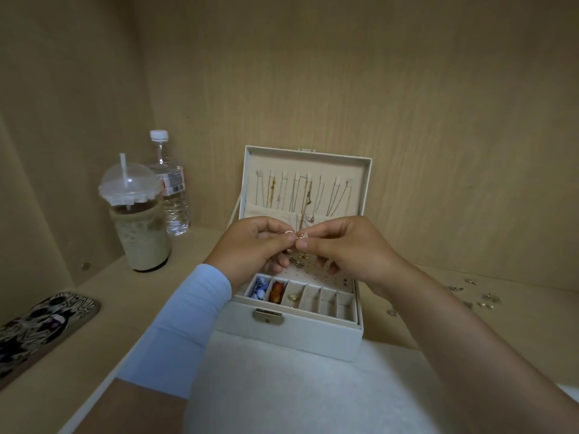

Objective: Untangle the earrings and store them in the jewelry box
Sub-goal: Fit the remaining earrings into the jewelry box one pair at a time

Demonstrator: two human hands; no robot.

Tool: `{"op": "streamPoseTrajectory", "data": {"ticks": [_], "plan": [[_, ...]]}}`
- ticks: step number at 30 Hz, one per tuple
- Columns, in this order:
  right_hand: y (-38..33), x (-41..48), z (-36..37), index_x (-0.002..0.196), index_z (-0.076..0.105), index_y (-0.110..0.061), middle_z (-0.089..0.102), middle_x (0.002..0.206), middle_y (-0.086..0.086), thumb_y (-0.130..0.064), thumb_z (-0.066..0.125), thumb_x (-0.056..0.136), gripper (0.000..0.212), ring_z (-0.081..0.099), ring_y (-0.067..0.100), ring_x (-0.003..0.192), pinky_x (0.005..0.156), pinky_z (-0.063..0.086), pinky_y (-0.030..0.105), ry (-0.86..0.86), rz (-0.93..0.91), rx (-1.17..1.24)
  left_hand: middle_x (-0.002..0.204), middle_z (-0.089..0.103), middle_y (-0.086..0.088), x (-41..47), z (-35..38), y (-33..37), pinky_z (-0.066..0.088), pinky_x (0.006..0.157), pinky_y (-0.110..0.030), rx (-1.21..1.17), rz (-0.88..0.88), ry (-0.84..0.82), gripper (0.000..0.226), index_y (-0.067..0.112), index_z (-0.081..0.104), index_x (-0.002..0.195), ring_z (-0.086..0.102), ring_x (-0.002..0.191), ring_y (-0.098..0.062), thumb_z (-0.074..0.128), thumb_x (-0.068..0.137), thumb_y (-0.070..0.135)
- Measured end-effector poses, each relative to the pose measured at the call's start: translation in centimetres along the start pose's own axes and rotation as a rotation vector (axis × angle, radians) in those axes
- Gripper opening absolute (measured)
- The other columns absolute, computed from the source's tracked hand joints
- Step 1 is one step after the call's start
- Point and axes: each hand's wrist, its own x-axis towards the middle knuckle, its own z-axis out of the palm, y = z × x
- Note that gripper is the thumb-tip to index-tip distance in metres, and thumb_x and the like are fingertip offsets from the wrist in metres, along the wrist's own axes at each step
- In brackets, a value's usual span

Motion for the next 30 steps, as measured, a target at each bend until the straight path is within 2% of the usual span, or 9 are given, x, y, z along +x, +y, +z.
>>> {"op": "streamPoseTrajectory", "data": {"ticks": [3,6,10,13,16,18,22,27,30], "plan": [[-0.5,-0.2,-1.0,0.092,0.081,-0.020,0.076,0.076,-0.008,-0.022,0.082,0.081,0.010,0.061,-0.003,0.060,0.055,0.048,0.012,-0.046,-0.011,-0.084,0.079,0.074,-0.010,-0.2,0.0,0.0,0.059,0.064,-0.028,0.002,0.007,-0.013,0.010,0.007,0.073,0.097,0.066,0.066,-0.016,0.070,0.088,0.010],[-1.0,-0.6,-2.3,0.088,0.081,-0.024,0.073,0.076,-0.014,-0.022,0.086,0.076,0.013,0.061,-0.009,0.065,0.061,0.046,0.007,-0.176,-0.021,-0.327,0.075,0.073,-0.003,-0.4,-0.4,0.0,0.058,0.064,-0.027,0.063,0.030,0.005,0.010,0.013,0.076,0.096,0.064,0.065,-0.012,0.071,0.087,0.012],[-0.7,-1.1,-1.7,0.085,0.079,-0.028,0.076,0.086,-0.008,-0.027,0.088,0.075,0.013,0.061,-0.006,0.065,0.066,0.048,0.015,-0.378,-0.010,-0.585,0.086,0.075,-0.010,-0.5,-0.4,0.0,0.055,0.060,-0.023,0.146,0.054,-0.001,0.012,0.016,0.076,0.098,0.062,0.065,-0.011,0.070,0.089,0.013],[-0.7,-1.2,-1.2,0.087,0.079,-0.030,0.075,0.084,-0.014,-0.031,0.086,0.077,0.011,0.064,-0.006,0.074,0.075,0.049,0.017,-0.438,-0.007,-0.647,0.089,0.075,-0.009,-0.7,-0.2,0.3,0.054,0.058,-0.021,0.166,0.063,-0.023,0.013,0.016,0.075,0.099,0.062,0.064,-0.010,0.068,0.089,0.011],[-1.1,-1.3,-1.8,0.090,0.080,-0.032,0.074,0.082,-0.016,-0.031,0.082,0.080,0.010,0.062,-0.008,0.074,0.073,0.046,0.013,-0.425,-0.009,-0.613,0.088,0.076,-0.009,-0.8,-0.1,0.5,0.051,0.056,-0.022,0.157,0.049,-0.044,0.012,0.013,0.073,0.099,0.061,0.062,-0.011,0.069,0.089,0.009],[-1.2,-1.0,-2.4,0.093,0.079,-0.027,0.073,0.084,-0.008,-0.030,0.081,0.082,0.011,0.061,-0.001,0.074,0.074,0.047,0.017,-0.288,-0.039,-0.492,0.081,0.075,-0.009,-0.8,0.1,0.5,0.050,0.054,-0.022,0.145,0.039,-0.065,0.013,0.011,0.070,0.100,0.061,0.062,-0.012,0.071,0.087,0.010],[-1.1,-0.8,-2.5,0.101,0.076,-0.018,0.075,0.078,0.000,-0.023,0.082,0.081,0.022,0.060,0.012,0.066,0.061,0.050,0.023,-0.149,-0.039,-0.221,0.068,0.072,0.000,-1.0,0.7,0.6,0.051,0.056,-0.018,0.174,0.044,-0.071,0.012,0.012,0.073,0.092,0.062,0.062,-0.012,0.078,0.082,0.015],[-0.8,-0.7,-2.2,0.092,0.080,-0.010,0.078,0.082,0.007,-0.009,0.084,0.077,0.016,0.059,0.000,0.054,0.056,0.049,0.017,-0.130,-0.065,-0.183,0.069,0.073,0.001,-1.0,0.8,0.5,0.060,0.070,-0.027,0.245,0.069,-0.047,0.007,0.020,0.078,0.088,0.064,0.063,-0.010,0.078,0.081,0.022],[-0.5,-0.5,-2.5,0.088,0.081,-0.011,0.077,0.079,0.007,-0.007,0.084,0.077,0.012,0.056,0.000,0.052,0.054,0.047,0.017,-0.119,-0.063,-0.200,0.067,0.072,0.007,-1.0,0.9,0.6,0.055,0.062,-0.018,0.275,0.068,-0.068,0.008,0.022,0.078,0.091,0.064,0.063,-0.006,0.074,0.085,0.025]]}}
